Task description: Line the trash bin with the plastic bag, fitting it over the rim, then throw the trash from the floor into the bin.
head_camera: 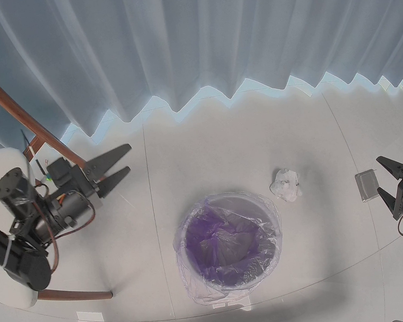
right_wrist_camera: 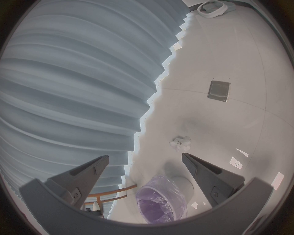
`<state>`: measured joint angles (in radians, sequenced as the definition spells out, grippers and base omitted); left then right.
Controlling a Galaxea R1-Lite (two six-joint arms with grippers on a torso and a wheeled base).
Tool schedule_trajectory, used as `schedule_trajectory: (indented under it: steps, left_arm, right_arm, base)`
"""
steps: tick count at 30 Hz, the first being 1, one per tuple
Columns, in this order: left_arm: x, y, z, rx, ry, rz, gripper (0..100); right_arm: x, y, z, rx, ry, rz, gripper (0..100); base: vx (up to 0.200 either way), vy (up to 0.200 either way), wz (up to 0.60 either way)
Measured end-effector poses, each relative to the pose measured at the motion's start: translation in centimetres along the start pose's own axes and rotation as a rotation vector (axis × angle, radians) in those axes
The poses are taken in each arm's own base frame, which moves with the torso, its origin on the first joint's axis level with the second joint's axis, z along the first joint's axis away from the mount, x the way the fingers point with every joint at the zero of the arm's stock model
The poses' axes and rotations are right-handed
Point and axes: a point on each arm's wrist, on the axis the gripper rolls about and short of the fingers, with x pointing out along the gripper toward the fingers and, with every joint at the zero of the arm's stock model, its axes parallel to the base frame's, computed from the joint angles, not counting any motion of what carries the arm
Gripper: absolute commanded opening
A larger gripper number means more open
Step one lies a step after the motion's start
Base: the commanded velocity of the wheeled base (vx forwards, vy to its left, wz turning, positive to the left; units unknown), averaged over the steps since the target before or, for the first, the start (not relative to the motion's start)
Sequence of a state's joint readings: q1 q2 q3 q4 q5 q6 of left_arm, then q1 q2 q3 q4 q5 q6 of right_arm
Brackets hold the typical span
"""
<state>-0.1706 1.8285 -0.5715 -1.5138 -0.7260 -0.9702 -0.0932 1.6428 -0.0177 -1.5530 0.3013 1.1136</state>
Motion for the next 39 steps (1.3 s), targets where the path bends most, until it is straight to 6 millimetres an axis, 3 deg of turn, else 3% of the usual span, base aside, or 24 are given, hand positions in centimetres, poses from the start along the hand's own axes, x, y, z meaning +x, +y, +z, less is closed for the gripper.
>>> schedule_trajectory:
  steps: [5,6,13,18,25,27,32,39]
  left_arm:
    - [-2.2,-5.3,1.6,0.137,-0.047,-0.045,100]
    - [-3.2,-6.9,2.0,0.234,-0.067,-0.049,100]
    - [-5.4,-9.1,2.4,0.515,-0.106,0.016,100]
    - [-6.3,-9.9,2.2,0.614,-0.13,0.068,100]
    - [-5.9,-11.4,1.2,0.673,-0.145,0.068,100]
    - [-5.6,-12.3,0.8,0.688,-0.147,0.039,100]
    - [-5.5,-13.9,0.2,0.707,-0.15,-0.013,100]
    - [-5.8,-15.8,-0.2,0.727,-0.16,-0.067,100]
  right_arm:
    - [0.1,0.5,-0.7,-0.059,0.051,0.031,100]
    - [0.2,0.5,-1.2,-0.083,0.078,0.028,100]
    - [1.7,0.2,-2.1,-0.102,0.197,-0.07,100]
    - [3.5,0.4,-2.3,-0.134,0.304,-0.187,100]
    - [5.3,0.2,-2.4,-0.415,0.478,-0.348,100]
    - [6.2,-0.5,-2.6,-0.551,0.528,-0.39,100]
    - [8.6,-2.6,-3.5,-0.677,0.583,-0.433,100]
    - [13.6,-6.2,-5.9,-0.817,0.541,-0.409,100]
  base:
    - [0.0,0.0,0.0]
    - [0.0,0.0,0.0]
    - [0.0,0.0,0.0]
    - [0.0,0.0,0.0]
    - [0.0,0.0,0.0]
    - [0.0,0.0,0.0]
    - [0.0,0.0,0.0]
    - [0.0,0.0,0.0]
